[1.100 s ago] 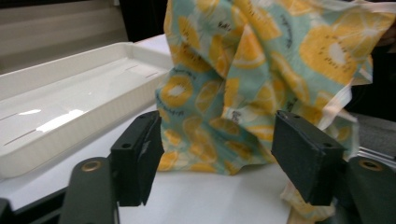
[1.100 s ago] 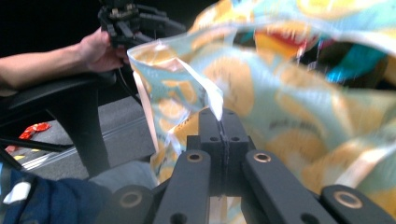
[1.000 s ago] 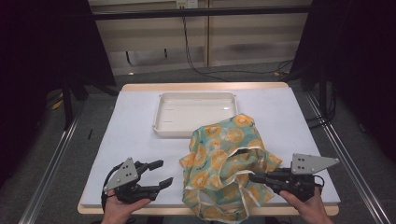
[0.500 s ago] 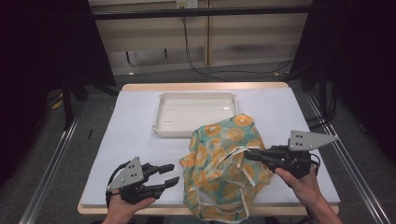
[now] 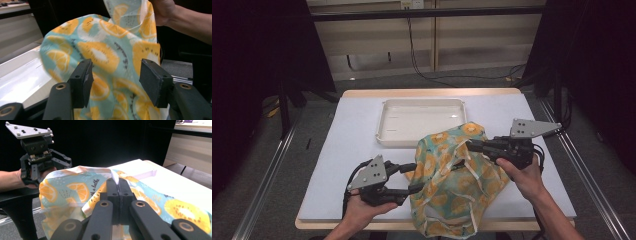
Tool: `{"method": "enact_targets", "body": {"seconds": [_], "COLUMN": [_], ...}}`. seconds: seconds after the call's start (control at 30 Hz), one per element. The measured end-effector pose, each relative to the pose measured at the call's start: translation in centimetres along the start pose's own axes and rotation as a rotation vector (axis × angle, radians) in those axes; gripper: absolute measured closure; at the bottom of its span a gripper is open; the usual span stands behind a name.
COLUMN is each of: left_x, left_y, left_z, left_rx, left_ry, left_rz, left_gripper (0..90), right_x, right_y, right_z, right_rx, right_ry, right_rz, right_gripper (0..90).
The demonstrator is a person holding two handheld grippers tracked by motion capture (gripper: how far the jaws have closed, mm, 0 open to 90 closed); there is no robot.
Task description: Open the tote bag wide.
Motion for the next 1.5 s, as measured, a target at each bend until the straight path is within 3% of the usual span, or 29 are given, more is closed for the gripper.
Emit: {"method": "enact_targets", "body": {"seconds": [0.13,0.47,0.57,0.6,0.7,0.73,0.77,0.83,0.87,0.9,1.0,1.07,1.13,1.17,1.23,1.5], "left_x": [-1.3,-1.9,-2.6,-2.8,-3.7,-3.9,-4.2,-4.0,-4.0,-3.8,-3.5,-3.4,-3.3,-3.3,-3.3,-3.0], "left_y": [-0.1,1.0,1.1,1.1,0.9,0.7,0.2,-0.5,-0.5,-0.8,-1.6,-2.1,-2.8,-2.8,-3.1,-4.7], "left_z": [0.7,2.0,2.2,2.2,2.2,2.1,2.0,1.9,1.9,1.9,2.0,2.0,1.9,1.9,1.9,2.2], "left_rx": [0.009,-0.007,-0.024,-0.031,-0.030,-0.019,-0.014,-0.004,-0.004,0.022,0.047,0.062,0.083,0.083,0.094,0.126], "left_ry": [0.014,0.037,0.025,0.040,0.015,0.015,0.005,0.013,0.013,0.018,0.036,0.035,0.028,0.028,0.040,0.039], "left_rz": [-0.032,-0.077,-0.061,-0.074,-0.068,-0.073,-0.049,-0.065,-0.065,-0.060,-0.072,-0.056,-0.045,-0.045,-0.040,0.011], "left_gripper": [38.6,33.1,26.5,26.5,26.7,31.8,48.8,71.4,81.0,87.6,90.0,90.0,90.0,90.0,90.0,90.0], "right_x": [-0.9,-1.9,-2.6,-2.6,-3.0,-3.2,-3.4,-3.5,-3.5,-3.4,-3.1,-2.7,-1.7,-1.7,-0.4,3.0], "right_y": [0.4,1.8,2.3,2.3,2.2,2.2,2.2,2.1,2.1,2.1,2.2,2.2,2.1,2.1,1.8,0.8], "right_z": [0.8,1.7,2.1,2.1,2.4,2.5,2.5,2.2,2.2,1.8,1.1,0.5,-0.2,-0.2,-0.5,-0.9], "right_rx": [0.010,0.003,0.002,0.002,0.008,0.013,0.012,0.013,0.013,0.004,-0.003,-0.014,-0.025,-0.025,-0.033,-0.035], "right_ry": [0.005,0.008,0.012,0.012,0.011,0.012,0.010,0.005,0.005,0.000,-0.005,-0.006,-0.001,-0.001,0.012,0.028], "right_rz": [0.001,-0.034,-0.038,-0.038,-0.038,-0.038,-0.031,-0.025,-0.025,-0.026,-0.030,-0.033,-0.048,-0.048,-0.080,-0.114], "right_gripper": [90.0,90.0,90.0,90.0,90.0,90.0,90.0,89.9,89.9,89.8,88.9,83.8,72.5,72.5,60.0,45.6]}}
Point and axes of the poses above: each handheld gripper's, and its own axes: x roughly backward along the jaws, z roughly out of its top, y roughly to its right, the point moved 2 cm from there along -x, roughly forward along the jaws, and after that the axes turned 6 degrees about y, right-handed, at the moved point
